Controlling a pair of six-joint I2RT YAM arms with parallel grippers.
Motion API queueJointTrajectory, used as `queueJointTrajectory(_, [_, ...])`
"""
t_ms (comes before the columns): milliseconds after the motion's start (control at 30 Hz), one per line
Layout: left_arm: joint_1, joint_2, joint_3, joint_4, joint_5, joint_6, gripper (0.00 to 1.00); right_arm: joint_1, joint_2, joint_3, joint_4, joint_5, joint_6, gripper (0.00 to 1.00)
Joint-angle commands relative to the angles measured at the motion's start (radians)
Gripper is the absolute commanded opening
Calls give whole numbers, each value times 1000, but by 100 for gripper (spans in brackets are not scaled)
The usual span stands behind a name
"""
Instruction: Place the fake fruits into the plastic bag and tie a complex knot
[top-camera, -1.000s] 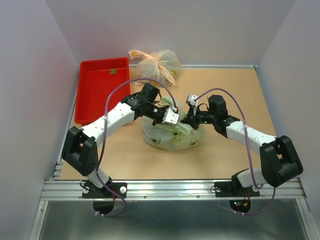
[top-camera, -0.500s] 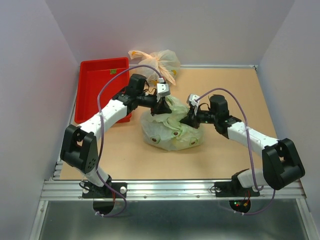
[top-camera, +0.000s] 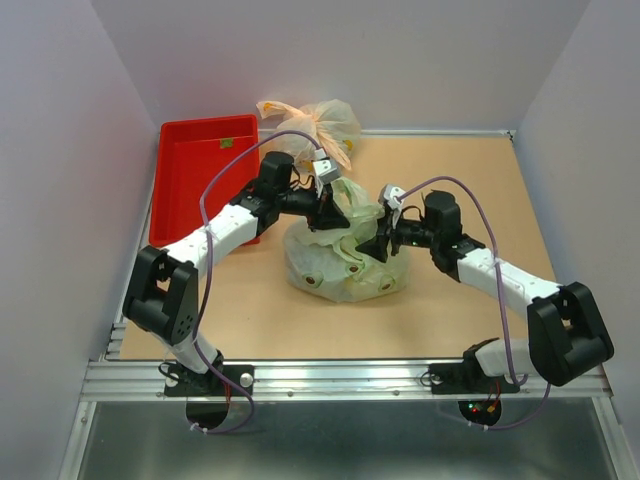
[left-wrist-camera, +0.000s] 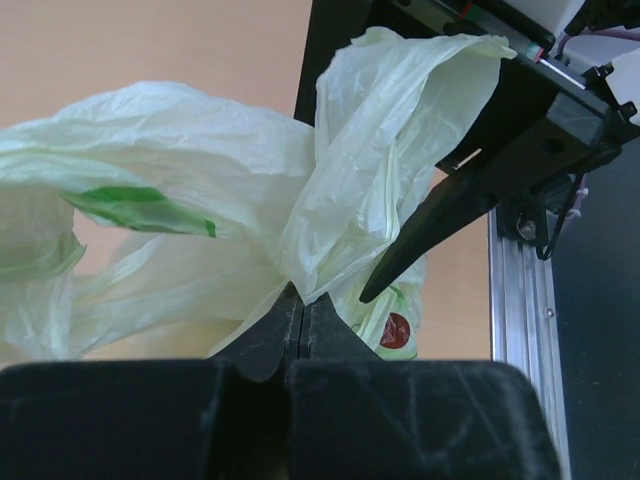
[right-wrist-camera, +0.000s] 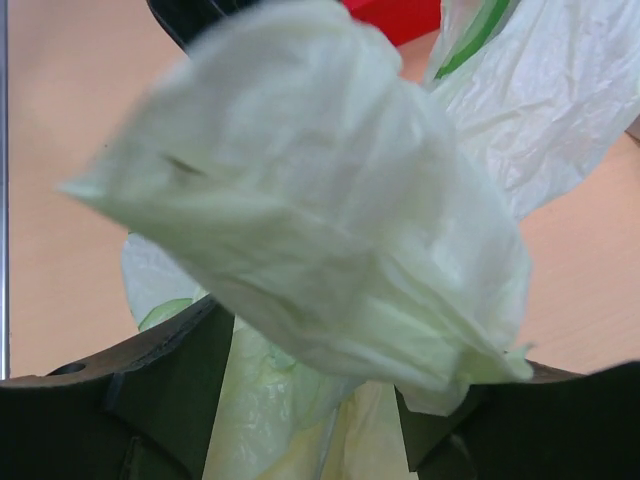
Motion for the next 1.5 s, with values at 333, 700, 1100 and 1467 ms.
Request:
queueJointTrajectory(333, [-68,2,0,65,18,-11,0,4,18,9,107,-85,71,46])
queueJointTrajectory(700, [-34,-81,-69,201,61,-170,0,4,38,-14,108,-79,74,63])
queueJointTrajectory(1100, [-80,-29,-80,297,24,-202,0,7,99,23,185,-119,175,65])
queueJointTrajectory(1467, [-129,-10,-85,232,-86,-138,0,7,107,28,228,-150,212,40])
